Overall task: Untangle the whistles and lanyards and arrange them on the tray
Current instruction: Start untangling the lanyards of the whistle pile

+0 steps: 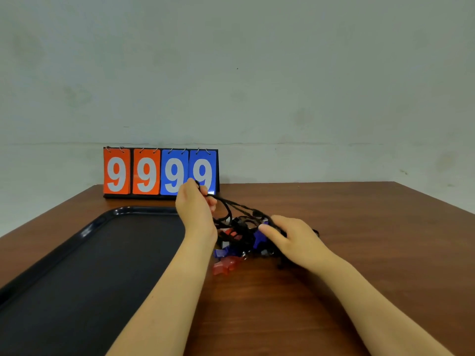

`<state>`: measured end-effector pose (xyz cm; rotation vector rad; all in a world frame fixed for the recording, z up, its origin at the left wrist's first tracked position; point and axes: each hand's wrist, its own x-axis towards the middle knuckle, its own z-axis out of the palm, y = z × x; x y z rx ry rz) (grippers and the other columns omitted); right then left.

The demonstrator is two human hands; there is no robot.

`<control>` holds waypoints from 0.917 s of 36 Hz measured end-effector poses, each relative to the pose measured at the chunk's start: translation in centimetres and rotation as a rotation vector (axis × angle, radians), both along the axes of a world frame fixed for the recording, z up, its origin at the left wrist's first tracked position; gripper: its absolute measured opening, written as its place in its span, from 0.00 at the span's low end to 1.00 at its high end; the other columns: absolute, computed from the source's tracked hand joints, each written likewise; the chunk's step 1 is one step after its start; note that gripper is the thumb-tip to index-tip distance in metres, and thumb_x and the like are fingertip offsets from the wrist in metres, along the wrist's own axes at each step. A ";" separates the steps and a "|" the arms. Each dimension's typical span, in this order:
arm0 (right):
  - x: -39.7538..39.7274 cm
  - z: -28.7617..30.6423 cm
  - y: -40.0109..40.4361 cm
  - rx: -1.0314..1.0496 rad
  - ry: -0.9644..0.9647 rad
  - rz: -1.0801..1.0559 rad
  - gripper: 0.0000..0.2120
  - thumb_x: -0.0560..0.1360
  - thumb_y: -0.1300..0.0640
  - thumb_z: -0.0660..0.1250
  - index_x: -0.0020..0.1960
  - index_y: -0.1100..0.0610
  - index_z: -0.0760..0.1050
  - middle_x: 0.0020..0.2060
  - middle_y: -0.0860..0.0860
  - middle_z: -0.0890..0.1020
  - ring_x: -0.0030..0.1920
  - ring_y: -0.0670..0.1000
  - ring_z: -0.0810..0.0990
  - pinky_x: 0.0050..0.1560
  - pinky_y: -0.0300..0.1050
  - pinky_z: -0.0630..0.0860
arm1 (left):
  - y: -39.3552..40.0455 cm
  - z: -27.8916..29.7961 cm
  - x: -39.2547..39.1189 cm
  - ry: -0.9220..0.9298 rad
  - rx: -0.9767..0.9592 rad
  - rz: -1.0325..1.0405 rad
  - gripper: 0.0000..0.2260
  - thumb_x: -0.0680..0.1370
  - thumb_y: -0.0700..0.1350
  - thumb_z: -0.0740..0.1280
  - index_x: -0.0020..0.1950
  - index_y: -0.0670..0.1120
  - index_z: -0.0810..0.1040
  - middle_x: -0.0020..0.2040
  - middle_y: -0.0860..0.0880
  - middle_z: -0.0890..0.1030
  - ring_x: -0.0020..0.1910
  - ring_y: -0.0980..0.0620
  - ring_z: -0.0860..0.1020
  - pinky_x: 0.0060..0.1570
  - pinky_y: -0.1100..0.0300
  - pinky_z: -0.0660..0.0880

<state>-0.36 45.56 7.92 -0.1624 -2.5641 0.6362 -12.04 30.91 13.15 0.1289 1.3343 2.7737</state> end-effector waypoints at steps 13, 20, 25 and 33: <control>0.3 0.8 0.5 -0.413 0.045 -0.039 0.11 0.81 0.53 0.61 0.46 0.53 0.80 0.36 0.46 0.83 0.36 0.39 0.79 0.36 0.28 0.70 | 2.1 -3.2 -0.4 0.653 -1.035 -0.109 0.09 0.82 0.49 0.57 0.44 0.48 0.71 0.38 0.52 0.73 0.35 0.56 0.73 0.36 0.63 0.71; 0.0 1.6 1.4 -0.724 0.197 -0.205 0.20 0.80 0.48 0.60 0.47 0.64 0.80 0.42 0.57 0.85 0.43 0.54 0.83 0.47 0.47 0.78 | 2.1 -3.8 0.3 0.906 -1.296 -0.306 0.10 0.81 0.55 0.60 0.58 0.54 0.73 0.51 0.60 0.76 0.51 0.59 0.75 0.48 0.62 0.73; 0.2 1.8 1.4 -0.821 0.195 -0.228 0.19 0.80 0.48 0.61 0.45 0.63 0.81 0.41 0.58 0.85 0.45 0.57 0.83 0.51 0.51 0.78 | 2.2 -3.5 0.8 0.990 -1.269 -0.375 0.09 0.79 0.55 0.63 0.45 0.53 0.79 0.41 0.56 0.80 0.40 0.62 0.77 0.40 0.64 0.72; 0.4 2.0 1.2 -0.741 0.193 -0.164 0.11 0.79 0.53 0.64 0.44 0.51 0.83 0.38 0.48 0.84 0.43 0.48 0.82 0.41 0.39 0.74 | 1.7 -1.9 0.7 0.468 -0.631 -0.372 0.12 0.82 0.51 0.60 0.43 0.46 0.75 0.26 0.53 0.70 0.23 0.58 0.68 0.26 0.68 0.66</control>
